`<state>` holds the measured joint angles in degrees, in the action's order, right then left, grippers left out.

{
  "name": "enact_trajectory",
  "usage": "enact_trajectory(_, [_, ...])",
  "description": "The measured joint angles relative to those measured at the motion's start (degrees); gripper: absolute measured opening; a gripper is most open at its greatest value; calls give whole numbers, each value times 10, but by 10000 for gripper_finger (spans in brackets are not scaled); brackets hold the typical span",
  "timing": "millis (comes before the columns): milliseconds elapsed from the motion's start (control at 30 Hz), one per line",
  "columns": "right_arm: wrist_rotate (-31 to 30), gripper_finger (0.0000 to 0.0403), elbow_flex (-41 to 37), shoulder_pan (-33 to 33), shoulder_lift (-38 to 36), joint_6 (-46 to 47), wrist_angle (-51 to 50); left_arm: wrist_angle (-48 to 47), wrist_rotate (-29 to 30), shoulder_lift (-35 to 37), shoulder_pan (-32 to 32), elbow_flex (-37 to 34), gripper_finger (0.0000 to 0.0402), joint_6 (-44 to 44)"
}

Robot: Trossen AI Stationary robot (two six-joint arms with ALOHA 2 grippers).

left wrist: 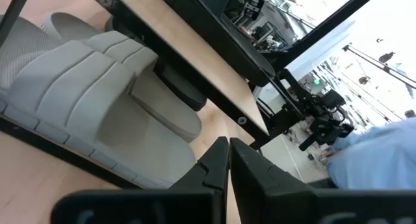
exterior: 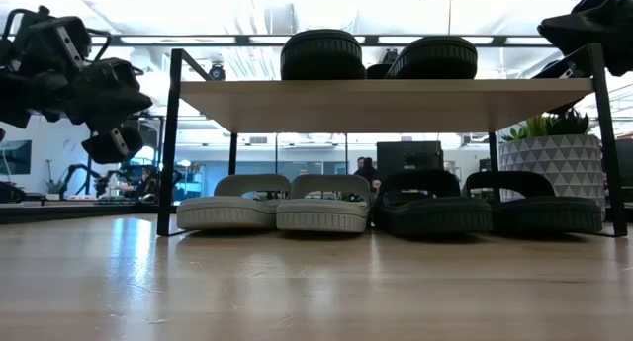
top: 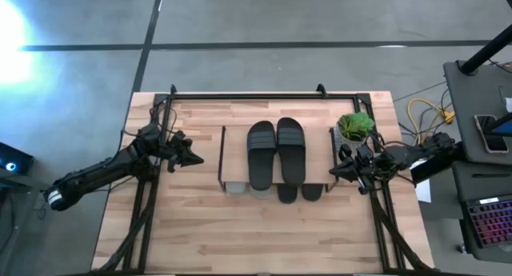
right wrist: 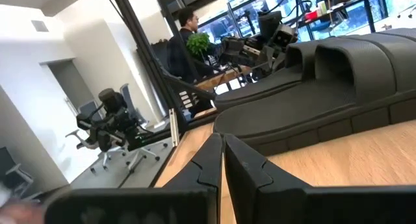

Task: Pick and place slides into the shelf
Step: Return to Home Position

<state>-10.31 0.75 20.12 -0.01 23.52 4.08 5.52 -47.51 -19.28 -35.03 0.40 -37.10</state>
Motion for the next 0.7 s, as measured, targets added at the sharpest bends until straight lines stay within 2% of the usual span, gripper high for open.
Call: enact_trajectory(700, [-3,11,-2,0,2,-2,12,0,0,-1,0,-1,0,0])
